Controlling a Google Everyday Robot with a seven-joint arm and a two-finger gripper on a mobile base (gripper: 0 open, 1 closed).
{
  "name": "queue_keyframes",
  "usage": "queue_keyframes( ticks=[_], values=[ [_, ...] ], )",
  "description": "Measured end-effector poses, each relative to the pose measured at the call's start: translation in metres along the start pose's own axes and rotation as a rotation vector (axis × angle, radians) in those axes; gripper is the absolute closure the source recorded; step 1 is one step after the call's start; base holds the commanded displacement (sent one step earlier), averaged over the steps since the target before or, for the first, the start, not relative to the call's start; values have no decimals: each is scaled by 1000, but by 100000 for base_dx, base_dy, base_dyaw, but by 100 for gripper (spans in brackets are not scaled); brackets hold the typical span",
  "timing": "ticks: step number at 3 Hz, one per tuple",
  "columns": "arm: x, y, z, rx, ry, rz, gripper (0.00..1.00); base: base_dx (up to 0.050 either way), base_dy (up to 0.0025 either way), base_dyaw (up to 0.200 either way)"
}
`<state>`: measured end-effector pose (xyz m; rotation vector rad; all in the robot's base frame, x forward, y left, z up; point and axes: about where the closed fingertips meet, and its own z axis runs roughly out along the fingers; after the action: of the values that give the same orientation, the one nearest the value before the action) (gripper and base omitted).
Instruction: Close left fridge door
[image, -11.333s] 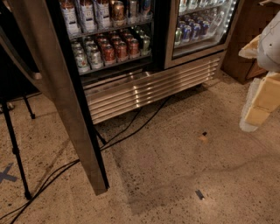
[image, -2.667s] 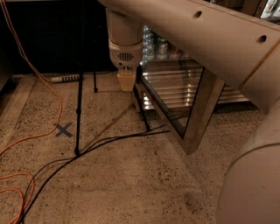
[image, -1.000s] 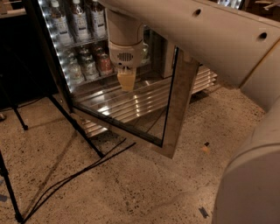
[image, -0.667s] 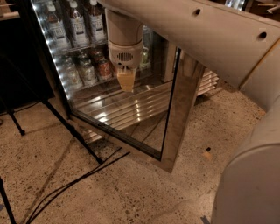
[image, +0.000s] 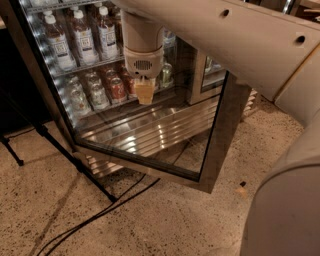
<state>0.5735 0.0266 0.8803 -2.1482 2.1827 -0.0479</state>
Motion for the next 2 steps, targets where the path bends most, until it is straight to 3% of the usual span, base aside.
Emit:
queue_keyframes(
  ticks=[2],
  values=[
    [0, 0, 0, 0, 0, 0, 100, 5000, -1, 9]
  ],
)
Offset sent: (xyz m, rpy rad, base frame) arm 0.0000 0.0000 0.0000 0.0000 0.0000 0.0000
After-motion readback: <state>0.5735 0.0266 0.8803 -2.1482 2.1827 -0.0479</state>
